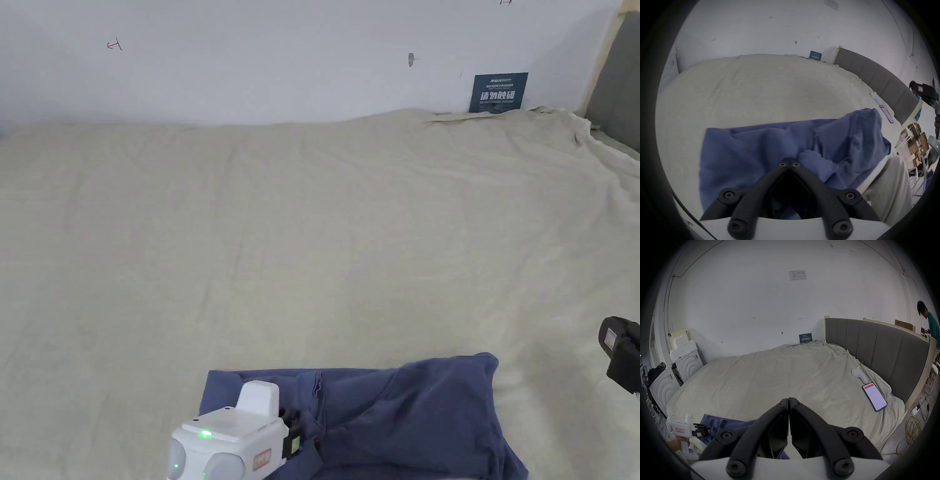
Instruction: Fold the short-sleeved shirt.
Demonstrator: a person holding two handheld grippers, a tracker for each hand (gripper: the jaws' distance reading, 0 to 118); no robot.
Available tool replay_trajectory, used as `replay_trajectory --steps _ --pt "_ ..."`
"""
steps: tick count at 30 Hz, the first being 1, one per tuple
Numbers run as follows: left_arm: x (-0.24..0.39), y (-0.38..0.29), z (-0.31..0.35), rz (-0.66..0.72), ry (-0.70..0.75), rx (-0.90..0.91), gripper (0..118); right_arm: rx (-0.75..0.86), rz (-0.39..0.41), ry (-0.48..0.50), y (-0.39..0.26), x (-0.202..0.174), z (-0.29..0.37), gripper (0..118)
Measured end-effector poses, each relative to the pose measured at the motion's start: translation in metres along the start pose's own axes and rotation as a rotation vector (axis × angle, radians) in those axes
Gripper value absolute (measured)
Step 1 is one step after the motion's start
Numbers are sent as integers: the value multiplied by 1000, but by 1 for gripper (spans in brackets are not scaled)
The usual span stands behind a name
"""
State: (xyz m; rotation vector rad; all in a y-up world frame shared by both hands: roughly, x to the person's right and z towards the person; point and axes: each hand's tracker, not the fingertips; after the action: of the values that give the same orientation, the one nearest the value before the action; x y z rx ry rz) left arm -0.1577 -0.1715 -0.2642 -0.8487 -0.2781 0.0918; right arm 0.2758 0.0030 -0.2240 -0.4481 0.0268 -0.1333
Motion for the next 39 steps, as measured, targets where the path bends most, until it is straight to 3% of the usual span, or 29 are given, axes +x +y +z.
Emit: replay_trajectory --steps 13,18,32,35,37,39 --pt "22 -7 -4 21 -43 -3 0 -8 -3 4 -4 0 -1 0" --pt "14 17 24 76 -81 52 0 -4 0 5 -1 0 -1 0" --pt "-95 74 81 233 -139 1 0 7 17 14 6 -6 -3 0" --pt "-122 70 78 274 -110 -40 22 4 19 18 6 -8 -5 0" --pt "-138 63 72 327 -108 -81 71 2 21 19 6 -11 -5 0" --pt "-150 56 66 360 -124 -110 105 -2 21 21 6 -12 -7 0"
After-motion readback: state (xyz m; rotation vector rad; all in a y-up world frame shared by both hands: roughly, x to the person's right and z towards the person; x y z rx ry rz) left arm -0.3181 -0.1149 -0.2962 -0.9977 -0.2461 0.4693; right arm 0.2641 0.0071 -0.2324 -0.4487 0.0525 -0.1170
